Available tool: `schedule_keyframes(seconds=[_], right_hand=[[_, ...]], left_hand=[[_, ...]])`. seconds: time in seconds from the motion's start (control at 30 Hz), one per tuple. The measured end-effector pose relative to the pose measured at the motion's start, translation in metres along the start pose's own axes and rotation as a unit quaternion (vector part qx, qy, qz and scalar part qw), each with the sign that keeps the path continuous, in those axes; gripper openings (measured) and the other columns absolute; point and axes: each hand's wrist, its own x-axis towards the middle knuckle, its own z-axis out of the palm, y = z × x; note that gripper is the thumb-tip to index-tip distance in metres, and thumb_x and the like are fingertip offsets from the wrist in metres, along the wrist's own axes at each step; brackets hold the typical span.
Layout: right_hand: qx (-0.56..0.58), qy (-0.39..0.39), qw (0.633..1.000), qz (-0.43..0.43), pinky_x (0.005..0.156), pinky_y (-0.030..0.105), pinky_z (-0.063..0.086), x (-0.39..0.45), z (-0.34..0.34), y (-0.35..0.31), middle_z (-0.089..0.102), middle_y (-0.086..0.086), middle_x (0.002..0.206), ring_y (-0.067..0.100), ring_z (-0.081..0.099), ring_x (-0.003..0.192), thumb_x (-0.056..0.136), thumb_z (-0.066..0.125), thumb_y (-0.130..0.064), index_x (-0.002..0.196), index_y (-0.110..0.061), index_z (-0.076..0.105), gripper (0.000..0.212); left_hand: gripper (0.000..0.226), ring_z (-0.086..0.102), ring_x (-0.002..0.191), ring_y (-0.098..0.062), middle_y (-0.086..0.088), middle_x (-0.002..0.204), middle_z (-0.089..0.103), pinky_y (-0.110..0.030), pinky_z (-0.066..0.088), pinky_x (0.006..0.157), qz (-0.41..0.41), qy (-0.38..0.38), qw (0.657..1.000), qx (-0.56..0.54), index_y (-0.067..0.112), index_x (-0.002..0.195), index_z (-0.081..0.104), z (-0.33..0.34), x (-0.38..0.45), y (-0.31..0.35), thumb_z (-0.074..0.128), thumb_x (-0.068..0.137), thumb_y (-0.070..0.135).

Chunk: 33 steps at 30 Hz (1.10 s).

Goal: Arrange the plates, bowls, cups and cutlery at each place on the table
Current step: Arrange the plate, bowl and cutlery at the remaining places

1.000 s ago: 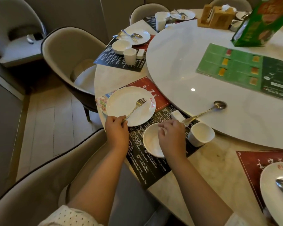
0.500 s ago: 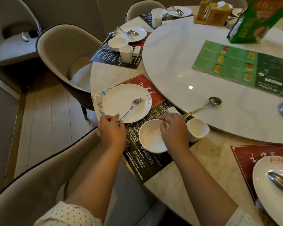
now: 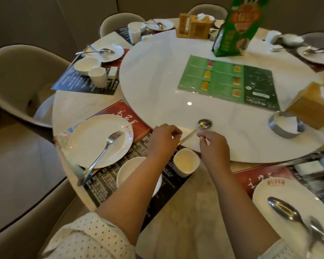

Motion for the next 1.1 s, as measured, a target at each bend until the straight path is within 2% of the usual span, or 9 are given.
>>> schedule_keyframes(seconds=[0.13,0.33,0.5,0.67,0.73,0.83,0.9,1.0,1.1], right_hand=[[-0.061,-0.035,0.998,0.002,0.109,0.030,0.028,0.005,0.001,0.031,0.052,0.002,0.141,0.020,0.032,0.140,0.095,0.050,-0.010,0.122,-0.013,0.065,0.030],[-0.047,-0.064,0.997,0.003,0.117,0.037,0.023,0.002,0.006,0.044,0.043,0.000,0.148,0.018,0.023,0.143,0.095,0.051,-0.011,0.131,-0.017,0.057,0.037],[-0.035,-0.068,0.997,0.013,0.117,0.036,0.023,0.003,0.004,0.043,0.043,-0.001,0.148,0.016,0.022,0.143,0.096,0.051,-0.012,0.132,-0.018,0.057,0.037],[-0.008,-0.066,0.997,0.034,0.112,0.029,0.022,0.003,0.000,0.031,0.044,-0.002,0.147,0.015,0.023,0.143,0.097,0.051,-0.016,0.125,-0.021,0.062,0.031],[0.001,-0.059,0.998,0.027,0.107,0.024,0.019,0.000,0.000,0.019,0.044,-0.003,0.147,0.013,0.022,0.143,0.097,0.051,-0.017,0.122,-0.023,0.064,0.029],[0.009,-0.044,0.999,-0.005,0.104,0.021,0.016,-0.007,0.002,-0.005,0.047,-0.005,0.145,0.011,0.023,0.143,0.096,0.052,-0.017,0.118,-0.025,0.066,0.027],[0.016,-0.037,0.999,-0.036,0.107,0.023,0.018,-0.016,0.006,-0.025,0.049,-0.005,0.143,0.011,0.024,0.142,0.096,0.052,-0.016,0.116,-0.024,0.067,0.026],[0.022,-0.038,0.992,-0.114,0.114,0.031,0.024,-0.041,0.019,-0.055,0.055,0.000,0.137,0.015,0.031,0.140,0.094,0.053,-0.009,0.115,-0.017,0.068,0.027],[0.016,-0.077,0.979,-0.188,0.115,0.036,0.026,-0.071,0.038,-0.074,0.058,0.006,0.133,0.021,0.038,0.137,0.090,0.059,-0.004,0.115,-0.011,0.068,0.028]], left_hand=[[0.017,0.057,0.095,-0.018,0.002,0.097,0.065,-0.033,0.048,0.080,-0.001,-0.046,0.999,0.022,0.021,0.100,0.072,0.022,0.027,0.006,0.069,0.085,0.030],[0.024,0.059,0.088,-0.018,0.000,0.092,0.062,-0.038,0.051,0.081,-0.012,-0.102,0.993,0.049,0.019,0.097,0.068,0.040,0.043,0.018,0.075,0.079,0.033],[0.017,0.062,0.093,-0.020,-0.003,0.098,0.067,-0.040,0.053,0.084,-0.035,-0.103,0.993,0.052,0.015,0.099,0.070,0.045,0.046,0.024,0.063,0.086,0.023],[0.016,0.064,0.081,-0.016,-0.001,0.094,0.067,-0.030,0.054,0.073,-0.037,-0.072,0.997,0.003,0.013,0.100,0.068,0.035,0.041,0.024,0.060,0.091,0.022],[0.010,0.067,0.064,-0.010,0.001,0.087,0.065,-0.024,0.053,0.059,-0.054,-0.064,0.995,-0.055,0.015,0.097,0.065,0.025,0.035,0.022,0.059,0.092,0.020],[0.003,0.064,0.051,-0.006,0.005,0.080,0.061,-0.010,0.040,0.043,-0.054,-0.023,0.994,-0.095,0.018,0.092,0.060,0.002,0.026,0.015,0.059,0.093,0.020],[0.003,0.065,0.056,-0.007,0.005,0.082,0.062,-0.009,0.041,0.045,-0.055,0.022,0.992,-0.111,0.019,0.092,0.061,-0.018,0.017,0.004,0.061,0.092,0.021],[0.003,0.061,0.065,0.001,0.011,0.077,0.063,-0.009,0.045,0.055,-0.073,0.101,0.984,-0.124,0.024,0.089,0.064,-0.048,-0.002,-0.020,0.066,0.088,0.021],[0.007,0.058,0.064,0.002,0.013,0.076,0.063,-0.008,0.040,0.052,-0.109,0.159,0.976,-0.099,0.026,0.084,0.066,-0.075,-0.024,-0.051,0.068,0.086,0.019]])
